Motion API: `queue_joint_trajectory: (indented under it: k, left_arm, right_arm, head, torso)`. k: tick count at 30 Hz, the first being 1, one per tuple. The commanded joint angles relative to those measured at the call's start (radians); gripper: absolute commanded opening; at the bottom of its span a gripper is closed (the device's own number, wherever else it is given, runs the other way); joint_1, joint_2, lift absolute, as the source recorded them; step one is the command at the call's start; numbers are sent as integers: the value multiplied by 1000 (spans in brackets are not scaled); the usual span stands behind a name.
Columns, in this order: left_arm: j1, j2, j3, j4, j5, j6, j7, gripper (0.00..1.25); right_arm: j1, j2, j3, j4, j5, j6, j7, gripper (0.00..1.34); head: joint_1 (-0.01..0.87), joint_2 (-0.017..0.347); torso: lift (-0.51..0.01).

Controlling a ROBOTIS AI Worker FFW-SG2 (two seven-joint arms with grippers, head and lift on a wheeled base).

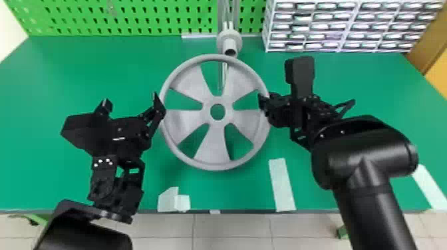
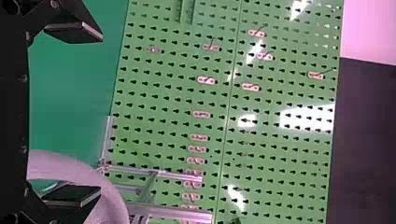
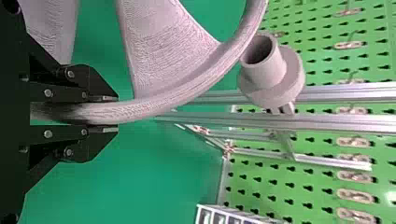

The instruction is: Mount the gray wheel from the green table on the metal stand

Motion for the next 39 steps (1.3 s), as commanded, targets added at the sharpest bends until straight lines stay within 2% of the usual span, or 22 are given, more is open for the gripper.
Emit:
queue_joint_trajectory:
  k: [1,19,26,39]
  left_arm:
    - [4,0,-13,-4,8,-2,7,1112]
    - [11,0,-28,-9,14,-12,24,1115]
    - [21,5,-42,-21,20,-12,25,1114]
    - [22,20,-70,-30,42,-12,27,1115]
  right_arm:
    - [21,2,-10,-1,-21,-62,-25,247]
    - [48,2,-12,-1,-38,-148,-52,247]
    - [84,2,-18,1,-61,-282,-106,247]
    - [122,2,-1,13,-98,-435,-186,236]
  head:
    - [868,52]
    - [868,52]
    - [868,52]
    - [868,52]
  torso:
    - [-93]
    - [-93]
    - [-93]
    - [-93]
